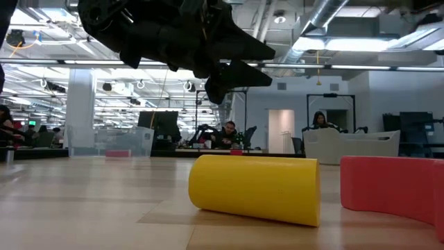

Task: Sort & place blocks by color
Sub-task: Put the top orange block into the white bin

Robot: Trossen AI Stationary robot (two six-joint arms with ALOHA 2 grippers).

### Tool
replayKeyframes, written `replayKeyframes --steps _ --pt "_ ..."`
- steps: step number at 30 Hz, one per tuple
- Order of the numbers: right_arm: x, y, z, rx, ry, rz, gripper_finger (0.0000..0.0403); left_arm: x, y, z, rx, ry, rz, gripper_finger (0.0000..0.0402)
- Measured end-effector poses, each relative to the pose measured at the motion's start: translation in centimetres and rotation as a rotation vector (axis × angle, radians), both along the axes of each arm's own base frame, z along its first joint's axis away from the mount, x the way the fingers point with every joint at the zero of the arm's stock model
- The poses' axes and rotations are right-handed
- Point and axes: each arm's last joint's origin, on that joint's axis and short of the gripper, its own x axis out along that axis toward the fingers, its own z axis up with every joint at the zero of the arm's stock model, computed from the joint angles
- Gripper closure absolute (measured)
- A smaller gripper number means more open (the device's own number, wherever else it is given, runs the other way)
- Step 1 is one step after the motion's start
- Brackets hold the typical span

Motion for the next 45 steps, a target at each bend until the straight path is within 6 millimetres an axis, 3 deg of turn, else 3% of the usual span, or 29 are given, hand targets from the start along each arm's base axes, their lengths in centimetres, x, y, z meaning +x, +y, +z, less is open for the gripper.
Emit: replayKeyframes --steps 9,19,36,45 --pt "-1.3 2.5 0.0 0.076 0.316 0.067 0.0263 0.0 0.0 0.1 -0.026 -0.003 -0.013 0.0148" --pt "-3.2 2.7 -2.5 -0.141 0.650 -0.069 0.0261 0.0 -0.5 0.3 -0.074 -0.009 -0.064 0.0149" --pt "-1.5 5.4 -5.9 -0.152 0.686 -0.065 0.0256 0.0 -0.6 0.4 -0.113 -0.009 -0.056 0.0149" --pt "-1.5 5.7 -6.3 -0.160 0.712 -0.052 0.0244 0.0 -0.7 0.4 -0.117 -0.008 -0.058 0.0149"
